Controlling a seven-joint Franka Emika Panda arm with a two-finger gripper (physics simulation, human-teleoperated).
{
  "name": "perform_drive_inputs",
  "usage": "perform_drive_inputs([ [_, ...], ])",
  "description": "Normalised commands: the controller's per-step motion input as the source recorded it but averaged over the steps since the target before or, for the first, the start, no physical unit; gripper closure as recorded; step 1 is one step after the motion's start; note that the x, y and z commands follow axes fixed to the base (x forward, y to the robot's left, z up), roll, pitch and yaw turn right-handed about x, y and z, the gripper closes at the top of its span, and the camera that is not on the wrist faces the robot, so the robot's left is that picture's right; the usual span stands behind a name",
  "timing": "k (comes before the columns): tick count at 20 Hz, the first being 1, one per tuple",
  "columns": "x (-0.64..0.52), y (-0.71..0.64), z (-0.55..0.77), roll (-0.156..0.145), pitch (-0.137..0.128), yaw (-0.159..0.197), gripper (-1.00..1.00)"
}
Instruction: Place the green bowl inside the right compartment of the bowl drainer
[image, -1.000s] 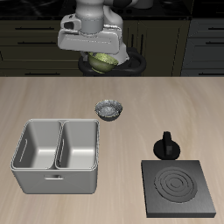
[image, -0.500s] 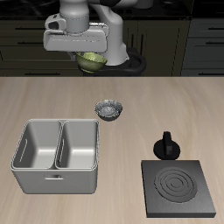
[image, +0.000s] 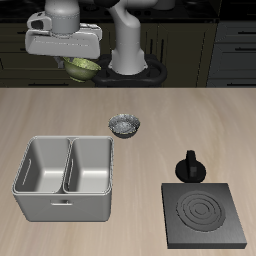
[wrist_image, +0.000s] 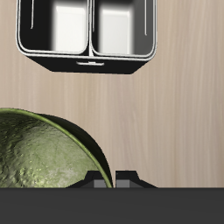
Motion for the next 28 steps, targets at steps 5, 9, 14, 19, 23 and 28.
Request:
perform_drive_inputs([
  [5, 0.15, -0.26, 0.17, 0.037, -0.041, 0.036, 1.0],
  [9, 0.25, -0.07, 0.06, 0.017, 0.003, 0.033, 1.0],
  [14, 0.28, -0.24, 0.14, -0.007, -0.001, -0.017, 1.0],
  [19, 0.27, -0.34, 0.12, -0.02, -0.01, -0.047, 1.0],
  [23, 0.26, -0.19, 0.01, -0.021, 0.013, -0.044, 1.0],
  [28, 0.37, -0.25, -0.01, -0.036, 0.016, -0.036, 1.0],
])
